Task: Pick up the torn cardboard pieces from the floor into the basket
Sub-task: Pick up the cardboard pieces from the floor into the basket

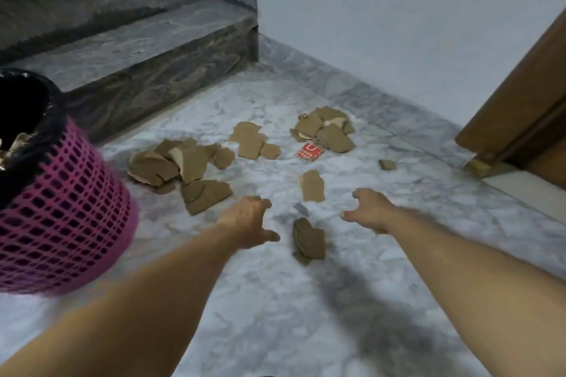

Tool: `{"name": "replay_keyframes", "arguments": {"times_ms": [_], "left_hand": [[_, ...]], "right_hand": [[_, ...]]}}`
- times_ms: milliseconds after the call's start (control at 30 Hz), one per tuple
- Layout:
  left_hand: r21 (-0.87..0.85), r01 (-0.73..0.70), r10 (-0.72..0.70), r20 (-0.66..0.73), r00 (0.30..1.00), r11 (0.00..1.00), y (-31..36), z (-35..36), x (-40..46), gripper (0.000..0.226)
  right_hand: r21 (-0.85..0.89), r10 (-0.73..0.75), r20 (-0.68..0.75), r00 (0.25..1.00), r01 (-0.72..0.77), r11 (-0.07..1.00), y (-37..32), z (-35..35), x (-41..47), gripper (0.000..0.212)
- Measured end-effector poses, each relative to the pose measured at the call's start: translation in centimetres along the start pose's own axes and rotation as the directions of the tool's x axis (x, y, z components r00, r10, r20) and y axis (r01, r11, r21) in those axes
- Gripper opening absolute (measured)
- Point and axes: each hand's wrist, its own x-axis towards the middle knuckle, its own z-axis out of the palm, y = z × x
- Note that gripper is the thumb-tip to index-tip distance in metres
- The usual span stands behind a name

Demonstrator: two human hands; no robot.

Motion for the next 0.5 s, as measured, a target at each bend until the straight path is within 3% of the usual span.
{"name": "replay_keyframes", "arguments": {"times_ms": [200,300,367,500], "left_hand": [[0.181,-0.253,0.227,0.155,0.962,0.95,4.9,4.9,4.3,0.098],[0.282,-0.364,0.32,0.191,0.928,0.887,6.5,7.0,5.7,0.092],[0.292,-0.398,0.349,0.204,0.914,0.87,6.9,7.7,6.6,0.085],[0.278,-0.402,0.382,0.125,0.915,0.872,7.4,7.3,7.9,0.065]], "right_hand": [[-0.052,0.138,0.004,0.99,-0.137,0.989,7.0,1.8,2.6,0.07],[-0.035,0.156,-0.065,0.986,-0.159,0.987,9.1,3.0,3.8,0.059],[-0.122,0.145,-0.151,0.978,-0.164,0.979,9.7,3.1,4.3,0.055],[-0.138,0.065,-0.199,0.978,-0.093,0.986,10.0,2.8,5.8,0.046]]}}
